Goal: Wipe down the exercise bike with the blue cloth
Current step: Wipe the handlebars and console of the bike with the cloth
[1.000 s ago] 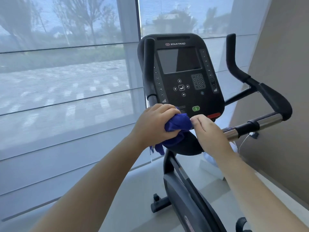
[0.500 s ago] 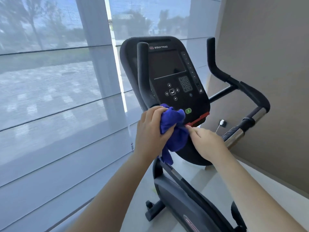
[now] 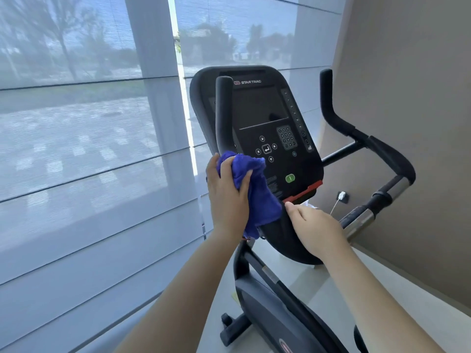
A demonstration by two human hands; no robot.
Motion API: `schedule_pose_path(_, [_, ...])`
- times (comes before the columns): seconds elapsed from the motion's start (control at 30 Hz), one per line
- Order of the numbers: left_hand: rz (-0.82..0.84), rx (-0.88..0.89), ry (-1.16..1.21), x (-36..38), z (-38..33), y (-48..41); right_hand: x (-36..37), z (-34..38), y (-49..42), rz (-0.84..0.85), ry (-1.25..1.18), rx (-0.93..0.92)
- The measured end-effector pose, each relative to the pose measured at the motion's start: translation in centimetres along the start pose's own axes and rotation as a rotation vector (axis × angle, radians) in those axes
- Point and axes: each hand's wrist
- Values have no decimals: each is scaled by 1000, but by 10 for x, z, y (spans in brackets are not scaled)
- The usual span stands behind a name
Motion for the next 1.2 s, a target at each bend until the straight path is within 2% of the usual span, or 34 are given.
schedule_pose_path(0.23, [95, -175, -141, 5, -10, -20, 1, -5, -2, -32, -4, -50])
schedule_pose_path(0.43, [-128, -58, -207, 10, -18, -30, 2, -11, -4, 2, -48, -73])
schedule_pose_path(0.5, [-97, -99, -259, 15, -18, -36, 3, -14, -6, 19, -53, -90])
schedule_pose_path(0.57, [-13, -216, -291, 20, -17, -37, 4, -16, -6, 24, -26, -142])
schedule_pose_path(0.7, [73, -335, -309, 22, -12, -43, 3, -17, -8, 37, -57, -117])
schedule_pose_path(0.97, [68, -343, -438, 30, -11, -67, 5, -19, -8, 19, -30, -157])
schedule_pose_path(1.2, [-4, -337, -426, 30, -10, -95, 9, -22, -11, -13, -22, -185])
Point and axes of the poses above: each hand's wrist, its own y-axis away from the middle knuckle, its own x-axis out of the palm, z = x × y, and after that the axes turned 3 degrees about -y, right-handed
